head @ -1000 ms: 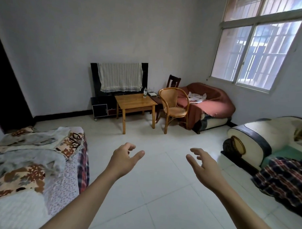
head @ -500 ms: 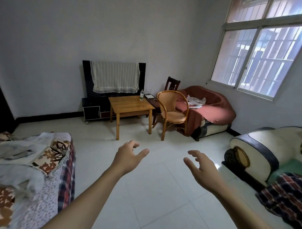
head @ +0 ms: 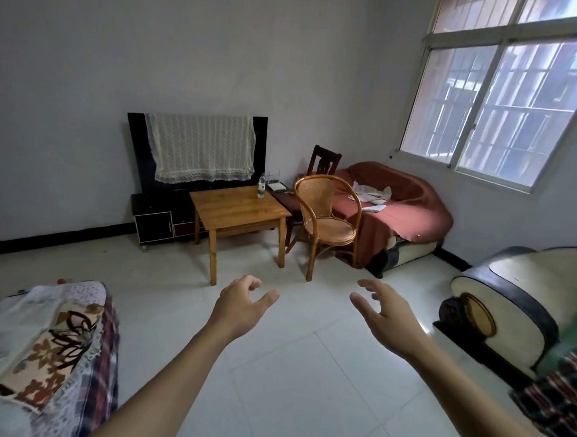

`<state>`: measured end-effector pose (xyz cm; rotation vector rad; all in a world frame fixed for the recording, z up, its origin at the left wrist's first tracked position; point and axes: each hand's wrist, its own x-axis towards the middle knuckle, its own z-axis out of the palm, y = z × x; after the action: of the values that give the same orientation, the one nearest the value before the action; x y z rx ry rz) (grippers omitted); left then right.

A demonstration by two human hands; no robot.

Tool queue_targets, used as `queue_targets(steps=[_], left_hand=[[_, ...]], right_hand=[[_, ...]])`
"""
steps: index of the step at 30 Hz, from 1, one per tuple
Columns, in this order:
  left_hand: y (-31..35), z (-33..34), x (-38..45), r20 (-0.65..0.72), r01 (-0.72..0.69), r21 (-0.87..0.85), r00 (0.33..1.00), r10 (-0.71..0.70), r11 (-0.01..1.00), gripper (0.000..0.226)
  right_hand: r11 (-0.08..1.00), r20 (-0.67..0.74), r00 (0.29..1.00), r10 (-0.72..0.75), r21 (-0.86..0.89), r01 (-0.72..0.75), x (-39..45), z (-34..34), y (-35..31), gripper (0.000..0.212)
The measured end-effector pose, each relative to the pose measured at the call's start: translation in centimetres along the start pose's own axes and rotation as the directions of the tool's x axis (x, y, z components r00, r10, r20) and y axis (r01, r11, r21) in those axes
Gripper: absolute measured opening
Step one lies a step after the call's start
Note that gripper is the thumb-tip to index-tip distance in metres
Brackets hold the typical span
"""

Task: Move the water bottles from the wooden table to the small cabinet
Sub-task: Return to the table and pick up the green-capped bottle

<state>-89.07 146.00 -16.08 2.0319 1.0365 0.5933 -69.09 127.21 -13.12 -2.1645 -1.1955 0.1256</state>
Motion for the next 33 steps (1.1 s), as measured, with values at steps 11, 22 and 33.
queue_targets(steps=[11,22,33], left_hand=[[2.3,4.0,20.0,-0.032,0.042,0.045,0.999,-0.041,0.998,0.054],[5.0,7.1,36.7,-0.076,0.034,0.093,0.997,-0.027,0.995,0.055],[2.6,7.8,55.3,-0.081,0.003,0.025,0.997,-0.001,1.0,0.058]], right_hand=[[0.991,-0.02,0.999,-0.04,0.129,0.042,22.1,2.3,6.9,0.047],[0.974,0.01,0.993,-0.118,0.194,0.114,39.4,2.6,12.2,0.053],[0.991,-0.014,0.994,-0.107,0.082,0.108,56.0,6.5,13.8,0.034]])
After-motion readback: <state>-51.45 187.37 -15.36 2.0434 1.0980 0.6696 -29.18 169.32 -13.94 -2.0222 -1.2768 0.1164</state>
